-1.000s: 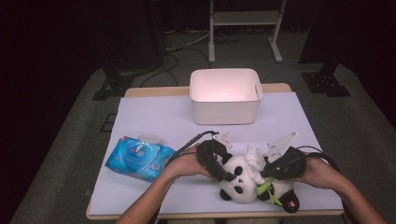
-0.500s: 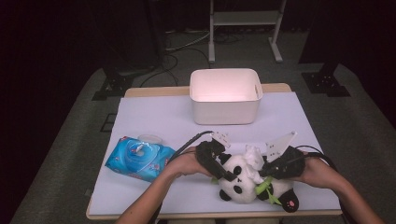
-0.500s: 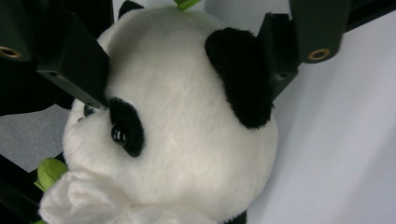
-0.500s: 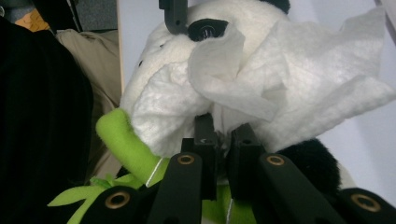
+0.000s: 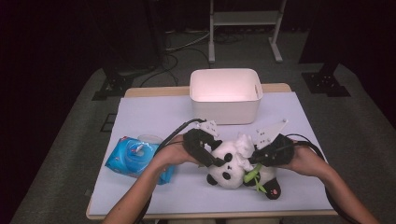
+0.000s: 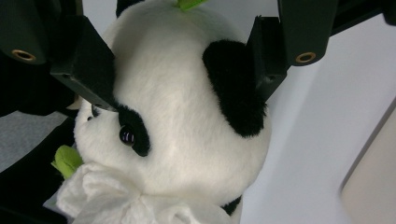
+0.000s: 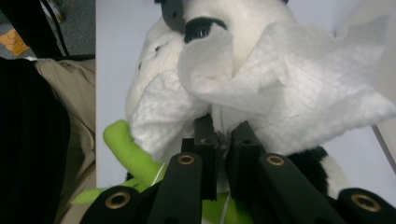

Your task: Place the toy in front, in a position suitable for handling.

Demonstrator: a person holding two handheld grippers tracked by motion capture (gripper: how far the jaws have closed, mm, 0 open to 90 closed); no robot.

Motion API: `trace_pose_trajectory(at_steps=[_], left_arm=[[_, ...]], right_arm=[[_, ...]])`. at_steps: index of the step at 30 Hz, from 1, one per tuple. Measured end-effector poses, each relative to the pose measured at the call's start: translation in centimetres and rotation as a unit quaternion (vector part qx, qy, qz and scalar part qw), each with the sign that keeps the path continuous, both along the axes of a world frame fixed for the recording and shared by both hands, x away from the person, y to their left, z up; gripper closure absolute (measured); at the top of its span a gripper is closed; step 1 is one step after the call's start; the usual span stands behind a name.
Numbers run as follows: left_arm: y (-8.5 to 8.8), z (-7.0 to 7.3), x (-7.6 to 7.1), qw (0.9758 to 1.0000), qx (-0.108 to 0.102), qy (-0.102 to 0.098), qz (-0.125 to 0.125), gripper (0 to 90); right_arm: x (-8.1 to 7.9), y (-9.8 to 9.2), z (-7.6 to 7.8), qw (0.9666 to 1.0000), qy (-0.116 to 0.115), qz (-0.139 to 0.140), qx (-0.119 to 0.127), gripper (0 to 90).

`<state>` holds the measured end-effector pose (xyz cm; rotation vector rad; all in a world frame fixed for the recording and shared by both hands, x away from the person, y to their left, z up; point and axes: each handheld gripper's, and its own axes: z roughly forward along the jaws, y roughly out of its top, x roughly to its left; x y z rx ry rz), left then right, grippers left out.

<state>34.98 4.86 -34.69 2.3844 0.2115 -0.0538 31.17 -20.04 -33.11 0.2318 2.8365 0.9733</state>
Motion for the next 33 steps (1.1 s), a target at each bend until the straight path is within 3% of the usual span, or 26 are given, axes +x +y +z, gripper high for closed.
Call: trace_pose_trajectory(at_steps=[4, 10, 13, 19, 27, 29, 33], left_arm=[[0.2, -0.6, -0.3, 1.0000, -0.009, -0.002, -0.002, 31.7], [0.3, -0.7, -0.5, 1.0000, -0.003, -0.009, -0.003, 30.4], [0.5, -1.1, -0.6, 1.0000, -0.007, -0.004, -0.001, 29.0], [0.4, -1.5, -0.7, 1.0000, 0.000, -0.001, -0.003, 25.3], [0.7, -2.2, -0.6, 0.9995, -0.003, 0.028, 0.014, 17.1], [0.7, -2.4, -0.5, 0.9993, -0.005, 0.034, 0.014, 17.2], [0.5, -2.6, -0.7, 0.9997, -0.010, 0.018, 0.013, 25.2]], right_arm=[[0.2, 1.2, 0.6, 0.9999, -0.001, 0.011, 0.005, 83.1], [0.8, 2.3, 1.1, 0.9997, 0.005, 0.020, -0.012, 83.1], [0.9, 1.9, 0.7, 0.9995, 0.007, 0.015, -0.027, 83.1], [0.4, 1.5, -0.5, 0.9994, 0.020, 0.007, -0.027, 83.3], [-0.4, 1.9, -1.2, 0.9980, 0.020, 0.014, -0.058, 83.5], [-0.6, 1.8, -1.3, 0.9980, 0.022, 0.015, -0.058, 83.4], [-0.7, 1.8, -1.2, 0.9981, 0.019, 0.018, -0.057, 83.3]])
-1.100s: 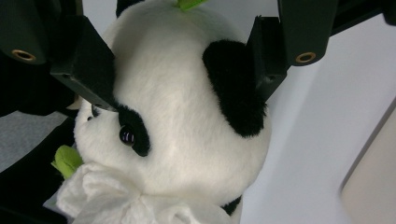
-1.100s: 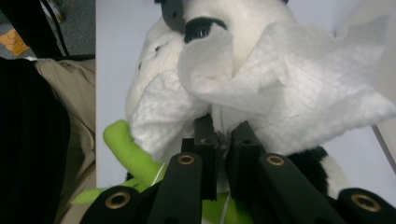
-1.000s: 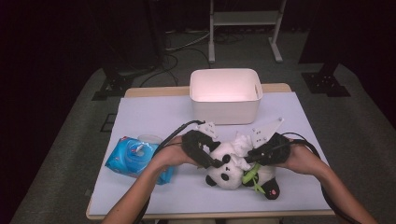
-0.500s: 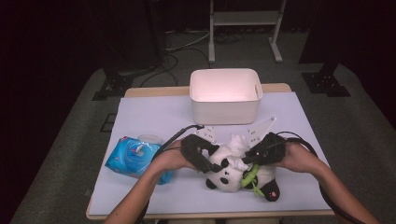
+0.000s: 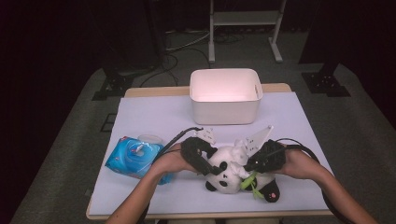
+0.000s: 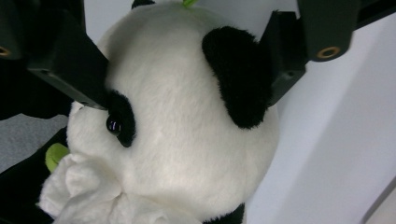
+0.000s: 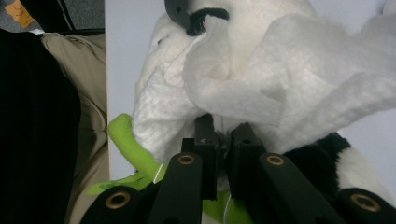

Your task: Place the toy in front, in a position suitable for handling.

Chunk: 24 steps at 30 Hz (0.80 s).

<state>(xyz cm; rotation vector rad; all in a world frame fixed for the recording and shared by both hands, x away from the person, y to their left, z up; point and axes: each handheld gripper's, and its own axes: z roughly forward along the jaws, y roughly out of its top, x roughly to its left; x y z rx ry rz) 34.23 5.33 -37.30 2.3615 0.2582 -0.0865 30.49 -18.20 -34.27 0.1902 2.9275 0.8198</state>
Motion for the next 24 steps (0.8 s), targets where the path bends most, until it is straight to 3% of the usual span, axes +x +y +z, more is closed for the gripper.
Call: trace_pose_trajectory(at_steps=[8, 18, 24], left_arm=[[-0.9, 0.7, -0.5, 0.9996, 0.010, -0.023, -0.010, 26.9], [-1.6, 1.3, -1.1, 0.9993, -0.004, -0.037, -0.010, 26.9], [-1.4, 1.2, -1.1, 0.9992, -0.008, -0.037, -0.011, 26.9]], right_arm=[[0.4, 0.9, 1.6, 0.9996, -0.001, 0.010, 0.025, 83.2], [1.5, 2.8, 2.9, 0.9991, -0.006, 0.021, 0.037, 83.0], [2.1, 1.8, 2.8, 0.9992, 0.001, 0.008, 0.038, 83.0]])
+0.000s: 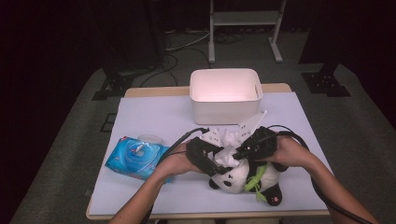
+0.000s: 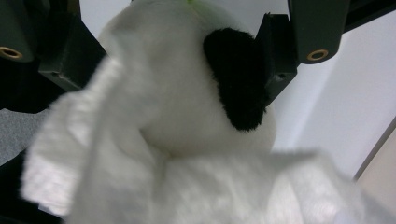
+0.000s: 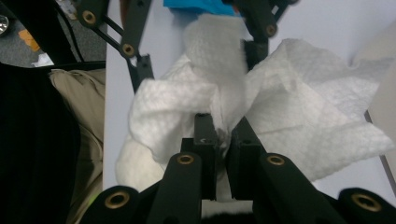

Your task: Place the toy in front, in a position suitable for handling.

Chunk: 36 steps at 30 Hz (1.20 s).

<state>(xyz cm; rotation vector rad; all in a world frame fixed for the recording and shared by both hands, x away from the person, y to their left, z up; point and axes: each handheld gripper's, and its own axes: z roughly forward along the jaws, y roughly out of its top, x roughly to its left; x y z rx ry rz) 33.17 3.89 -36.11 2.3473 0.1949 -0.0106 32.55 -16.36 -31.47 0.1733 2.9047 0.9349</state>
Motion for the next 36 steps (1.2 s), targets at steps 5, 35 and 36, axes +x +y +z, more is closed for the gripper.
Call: trace_pose_trajectory(at_steps=[5, 35, 36], left_arm=[[0.1, 0.0, -0.1, 1.0000, 0.005, 0.001, -0.002, 26.7], [0.3, -0.6, -0.3, 0.9997, -0.012, 0.012, -0.018, 28.8], [0.3, -0.5, -0.4, 0.9997, -0.012, 0.010, -0.020, 28.8]], right_arm=[[0.0, -1.3, -0.2, 0.9997, 0.000, -0.017, -0.018, 83.0], [-1.1, 0.0, 0.8, 0.9998, -0.001, 0.015, -0.016, 82.5], [-1.1, 0.3, 0.9, 0.9998, -0.001, 0.014, -0.013, 82.6]])
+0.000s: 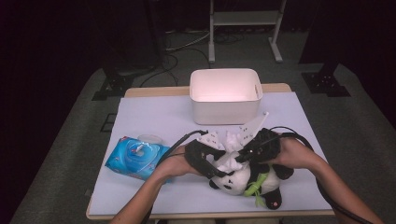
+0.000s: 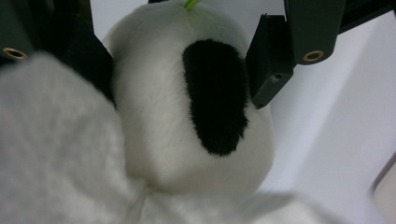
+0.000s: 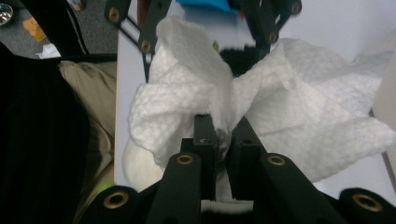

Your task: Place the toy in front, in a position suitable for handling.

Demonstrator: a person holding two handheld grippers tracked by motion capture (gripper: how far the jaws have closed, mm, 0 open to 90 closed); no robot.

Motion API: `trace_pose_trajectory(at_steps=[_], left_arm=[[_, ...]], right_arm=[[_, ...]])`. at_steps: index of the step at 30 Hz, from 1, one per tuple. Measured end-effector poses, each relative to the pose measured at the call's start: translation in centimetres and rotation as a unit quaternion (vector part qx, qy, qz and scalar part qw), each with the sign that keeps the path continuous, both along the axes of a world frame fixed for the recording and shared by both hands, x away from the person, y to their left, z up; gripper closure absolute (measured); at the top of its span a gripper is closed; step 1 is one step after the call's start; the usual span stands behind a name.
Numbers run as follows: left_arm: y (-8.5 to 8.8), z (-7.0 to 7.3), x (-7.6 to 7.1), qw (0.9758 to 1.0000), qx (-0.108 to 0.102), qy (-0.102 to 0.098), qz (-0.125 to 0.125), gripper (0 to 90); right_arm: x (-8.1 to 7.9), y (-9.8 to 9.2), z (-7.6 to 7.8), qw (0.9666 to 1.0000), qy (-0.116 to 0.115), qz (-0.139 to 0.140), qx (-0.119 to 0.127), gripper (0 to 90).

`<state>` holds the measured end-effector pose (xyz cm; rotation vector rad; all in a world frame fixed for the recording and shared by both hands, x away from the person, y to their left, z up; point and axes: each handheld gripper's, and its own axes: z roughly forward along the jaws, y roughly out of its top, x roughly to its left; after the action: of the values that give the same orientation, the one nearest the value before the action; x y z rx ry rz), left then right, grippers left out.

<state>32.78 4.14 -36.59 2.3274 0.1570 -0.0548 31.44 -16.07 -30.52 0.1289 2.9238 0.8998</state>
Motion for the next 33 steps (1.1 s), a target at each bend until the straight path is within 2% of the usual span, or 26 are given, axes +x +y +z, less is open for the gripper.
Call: trace_pose_trajectory(at_steps=[3, 6, 11, 16, 20, 23, 24, 25, 30, 33], left_arm=[[-0.1, 0.2, -0.2, 1.0000, 0.001, -0.008, -0.003, 28.8], [0.0, 0.1, -0.1, 1.0000, -0.003, -0.006, -0.003, 28.8], [0.3, 0.1, -0.1, 0.9999, -0.002, -0.010, -0.010, 29.1], [0.3, -0.2, 0.0, 0.9999, 0.007, -0.012, -0.007, 28.7], [0.4, -0.3, 0.4, 1.0000, 0.006, 0.002, 0.001, 25.7], [0.4, -0.4, 0.6, 0.9997, 0.005, 0.021, 0.008, 20.4], [0.3, -0.4, 0.6, 0.9993, 0.003, 0.034, 0.012, 18.6], [0.3, -0.4, 0.6, 0.9988, -0.005, 0.046, 0.017, 17.8], [-0.2, -0.4, 0.6, 0.9981, -0.004, 0.058, 0.018, 14.0], [-0.6, -0.4, 0.7, 0.9974, -0.008, 0.070, 0.016, 11.3]], right_arm=[[0.3, 0.6, 0.2, 1.0000, -0.001, 0.002, 0.005, 82.5], [0.6, 0.5, 0.2, 1.0000, 0.005, 0.001, 0.006, 82.6], [0.9, -1.0, 0.0, 0.9998, 0.017, -0.013, 0.001, 82.6], [1.5, -2.5, -0.7, 0.9991, 0.024, -0.031, -0.018, 82.4], [1.7, -3.3, -1.5, 0.9982, 0.033, -0.045, -0.021, 82.4], [1.5, -3.5, -1.8, 0.9980, 0.033, -0.050, -0.020, 82.5], [1.4, -3.5, -1.9, 0.9980, 0.033, -0.050, -0.020, 82.5], [1.2, -3.4, -1.9, 0.9982, 0.033, -0.047, -0.020, 82.5], [0.5, -2.8, -1.9, 0.9987, 0.026, -0.034, -0.028, 82.5], [0.1, -2.4, -2.1, 0.9988, 0.032, -0.023, -0.027, 82.5]])
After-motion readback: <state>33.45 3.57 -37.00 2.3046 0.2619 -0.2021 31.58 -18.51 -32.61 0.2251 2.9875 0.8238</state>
